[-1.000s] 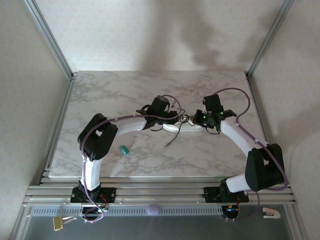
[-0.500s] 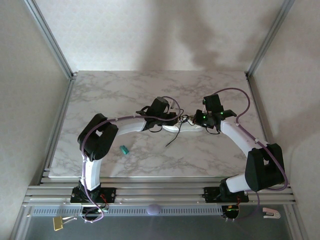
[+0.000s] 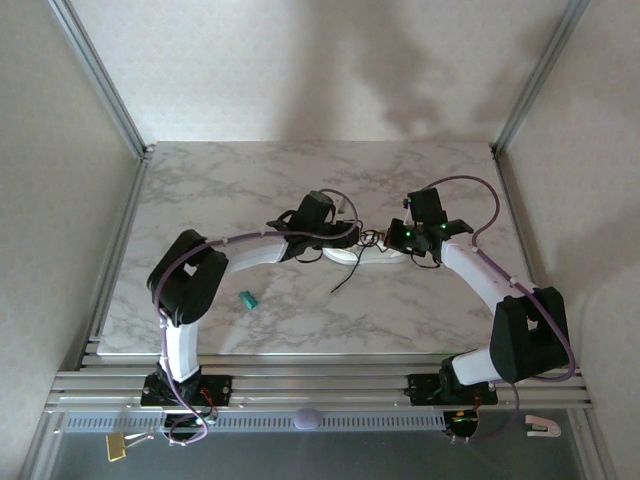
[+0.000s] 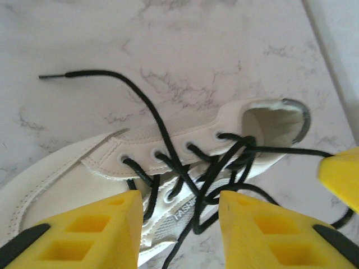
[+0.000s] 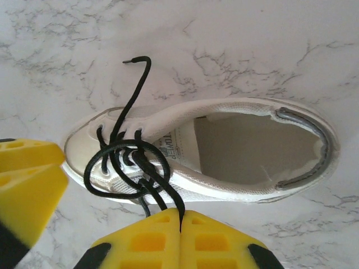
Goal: Tie the shoes
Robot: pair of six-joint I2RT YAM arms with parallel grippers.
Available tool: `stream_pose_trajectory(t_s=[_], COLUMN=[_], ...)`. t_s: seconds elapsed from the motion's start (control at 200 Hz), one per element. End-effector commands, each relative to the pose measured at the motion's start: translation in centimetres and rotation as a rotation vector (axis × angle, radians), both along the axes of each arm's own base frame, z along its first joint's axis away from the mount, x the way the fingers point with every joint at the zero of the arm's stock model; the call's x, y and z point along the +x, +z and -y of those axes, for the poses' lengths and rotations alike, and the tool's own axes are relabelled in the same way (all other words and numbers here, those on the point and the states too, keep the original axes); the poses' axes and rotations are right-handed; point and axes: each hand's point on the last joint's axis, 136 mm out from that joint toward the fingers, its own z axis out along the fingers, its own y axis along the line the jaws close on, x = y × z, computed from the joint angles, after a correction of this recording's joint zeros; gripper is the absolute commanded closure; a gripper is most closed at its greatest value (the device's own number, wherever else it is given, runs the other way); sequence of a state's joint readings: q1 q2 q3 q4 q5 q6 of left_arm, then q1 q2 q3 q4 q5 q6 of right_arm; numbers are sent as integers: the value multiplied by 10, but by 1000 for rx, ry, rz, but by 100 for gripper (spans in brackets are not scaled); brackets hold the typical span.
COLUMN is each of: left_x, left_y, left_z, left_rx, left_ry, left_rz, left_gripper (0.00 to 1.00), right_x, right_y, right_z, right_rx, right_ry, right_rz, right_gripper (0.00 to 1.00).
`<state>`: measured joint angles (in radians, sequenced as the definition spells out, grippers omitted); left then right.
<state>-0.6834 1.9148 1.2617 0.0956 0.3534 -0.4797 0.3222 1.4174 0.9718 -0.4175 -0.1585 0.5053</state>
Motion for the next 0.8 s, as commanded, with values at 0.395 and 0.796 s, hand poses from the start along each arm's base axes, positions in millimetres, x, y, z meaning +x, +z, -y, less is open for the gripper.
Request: stream_pose_trajectory(t_s=[0.395, 0.796], left_x=[-15, -17], left_y=[36, 11], left_z=[39, 40], left_rx=[-17, 40], left_ry=[-11, 20], left_rz=[3, -71], left_gripper=[72, 71], right_x=[0, 1], right_y=[0, -1], right_z=[1, 1], right_rx=[1, -3], right_ry=[13, 11], right_rz=[11, 9], right_gripper=[100, 100])
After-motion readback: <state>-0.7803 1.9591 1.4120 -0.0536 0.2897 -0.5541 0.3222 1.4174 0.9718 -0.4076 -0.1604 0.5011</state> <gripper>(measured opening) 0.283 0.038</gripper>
